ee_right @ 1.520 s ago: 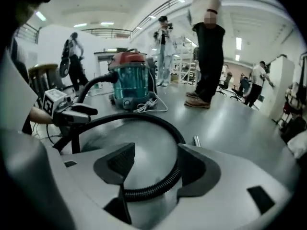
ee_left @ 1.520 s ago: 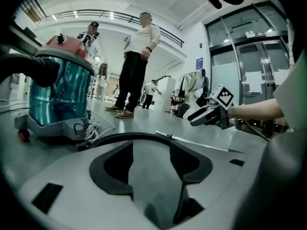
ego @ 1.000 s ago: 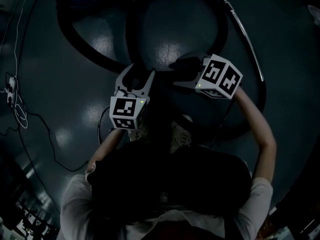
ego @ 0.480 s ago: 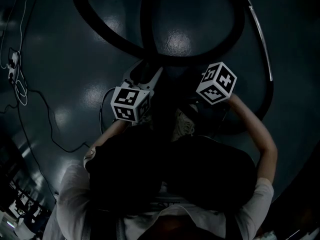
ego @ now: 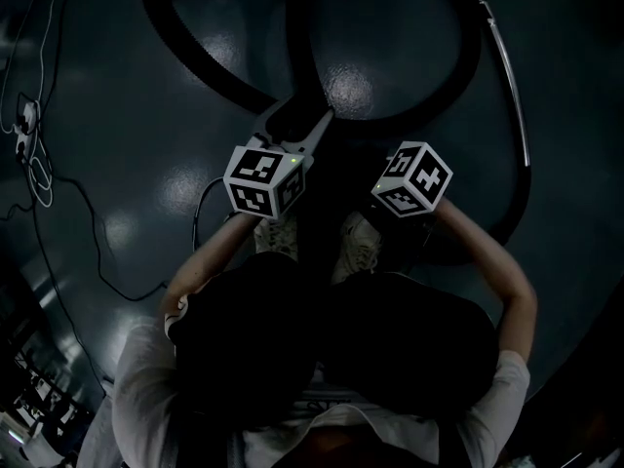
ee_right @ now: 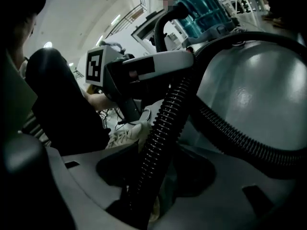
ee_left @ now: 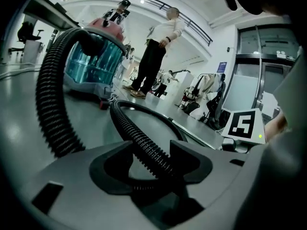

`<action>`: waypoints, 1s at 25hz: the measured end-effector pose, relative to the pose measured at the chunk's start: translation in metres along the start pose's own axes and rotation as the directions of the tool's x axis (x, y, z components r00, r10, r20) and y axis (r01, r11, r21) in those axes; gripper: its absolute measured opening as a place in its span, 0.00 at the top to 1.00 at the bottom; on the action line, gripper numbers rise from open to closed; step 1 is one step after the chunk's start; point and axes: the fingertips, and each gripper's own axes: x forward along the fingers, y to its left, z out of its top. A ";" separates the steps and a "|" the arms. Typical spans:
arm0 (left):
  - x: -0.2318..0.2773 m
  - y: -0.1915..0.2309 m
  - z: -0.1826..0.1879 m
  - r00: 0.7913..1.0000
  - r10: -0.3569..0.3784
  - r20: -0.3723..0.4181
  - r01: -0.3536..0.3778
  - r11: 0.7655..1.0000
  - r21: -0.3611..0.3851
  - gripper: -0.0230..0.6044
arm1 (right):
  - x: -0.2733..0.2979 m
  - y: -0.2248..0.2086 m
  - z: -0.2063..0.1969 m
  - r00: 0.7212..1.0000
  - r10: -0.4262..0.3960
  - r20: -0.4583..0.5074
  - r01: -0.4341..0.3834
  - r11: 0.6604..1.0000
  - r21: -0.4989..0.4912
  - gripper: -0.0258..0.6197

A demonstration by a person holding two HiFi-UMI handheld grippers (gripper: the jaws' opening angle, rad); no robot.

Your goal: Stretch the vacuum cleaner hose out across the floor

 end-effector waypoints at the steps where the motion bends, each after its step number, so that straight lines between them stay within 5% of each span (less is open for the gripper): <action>1: 0.007 0.000 0.012 1.000 -0.003 0.025 0.002 1.000 0.025 0.61 | -0.005 -0.006 0.011 0.999 -0.011 0.052 0.009 1.000 0.027 0.58; 4: 0.030 0.003 0.052 0.996 -0.010 0.092 0.001 0.996 0.094 0.61 | -0.028 -0.030 0.056 0.966 -0.038 0.257 -0.004 0.986 0.164 0.61; 8: 0.042 0.007 0.082 0.991 -0.008 0.135 -0.003 0.997 0.081 0.61 | -0.070 -0.078 0.121 0.865 -0.132 0.483 -0.021 0.954 0.298 0.63; 12: 0.035 0.006 0.078 0.988 -0.018 0.152 0.015 1.000 0.018 0.61 | -0.107 -0.127 0.165 0.778 -0.257 0.573 0.037 0.930 0.367 0.64; 19: 0.058 -0.023 0.050 0.994 -0.103 0.037 0.100 0.993 0.070 0.61 | -0.169 -0.220 0.224 0.555 -0.509 0.658 0.077 0.819 0.568 0.65; 25: 0.091 -0.042 0.047 0.991 -0.133 -0.006 0.133 0.990 0.054 0.61 | -0.227 -0.235 0.262 0.393 -0.562 0.728 0.070 0.807 0.586 0.65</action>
